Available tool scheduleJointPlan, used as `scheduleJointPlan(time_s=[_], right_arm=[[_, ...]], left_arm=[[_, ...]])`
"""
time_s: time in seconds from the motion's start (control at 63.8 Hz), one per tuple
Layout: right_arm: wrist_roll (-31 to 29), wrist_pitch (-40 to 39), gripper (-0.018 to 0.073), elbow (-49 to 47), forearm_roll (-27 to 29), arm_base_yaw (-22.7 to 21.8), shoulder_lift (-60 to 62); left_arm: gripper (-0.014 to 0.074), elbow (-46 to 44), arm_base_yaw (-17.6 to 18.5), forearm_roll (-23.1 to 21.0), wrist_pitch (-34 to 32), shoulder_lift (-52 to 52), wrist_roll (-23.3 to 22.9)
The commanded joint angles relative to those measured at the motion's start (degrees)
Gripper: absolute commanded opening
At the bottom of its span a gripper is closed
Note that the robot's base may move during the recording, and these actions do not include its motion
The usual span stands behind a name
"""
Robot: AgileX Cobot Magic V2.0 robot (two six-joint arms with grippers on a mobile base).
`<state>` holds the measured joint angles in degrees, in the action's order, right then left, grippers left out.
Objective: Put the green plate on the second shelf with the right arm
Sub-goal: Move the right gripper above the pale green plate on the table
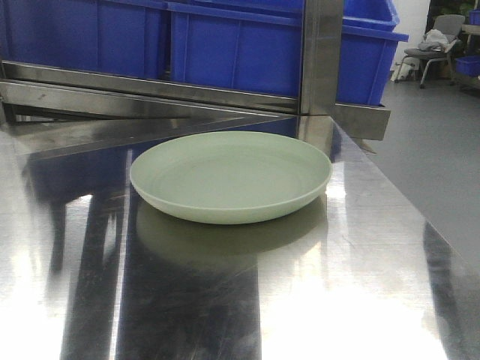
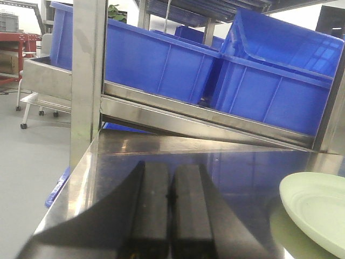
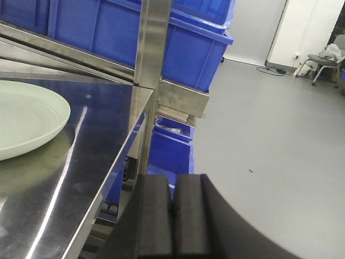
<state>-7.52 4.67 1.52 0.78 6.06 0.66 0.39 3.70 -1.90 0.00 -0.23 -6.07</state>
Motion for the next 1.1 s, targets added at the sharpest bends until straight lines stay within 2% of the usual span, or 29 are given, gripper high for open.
scheduleJointPlan(time_s=[0.0, 0.893, 1.003, 1.081], right_arm=[[-0.7, -4.7, 0.0057, -1.0, -0.1, -0.1, 1.0], [-0.8, -5.4, 0.0057, -1.0, -0.8, -0.1, 1.0], [-0.2, -13.9, 0.0057, -1.0, 0.2, -0.2, 1.0], [4.5, -21.5, 0.0057, -1.1, 3.1, -0.1, 1.0]], left_arm=[[0.013, 2.3, -0.2, -0.1, -4.6, -1.1, -0.2], [0.013, 2.3, -0.2, -0.1, -4.6, -1.1, -0.2], [0.013, 2.3, -0.2, -0.1, -4.6, -1.1, -0.2], [0.013, 2.3, -0.2, -0.1, -4.6, -1.1, -0.2]])
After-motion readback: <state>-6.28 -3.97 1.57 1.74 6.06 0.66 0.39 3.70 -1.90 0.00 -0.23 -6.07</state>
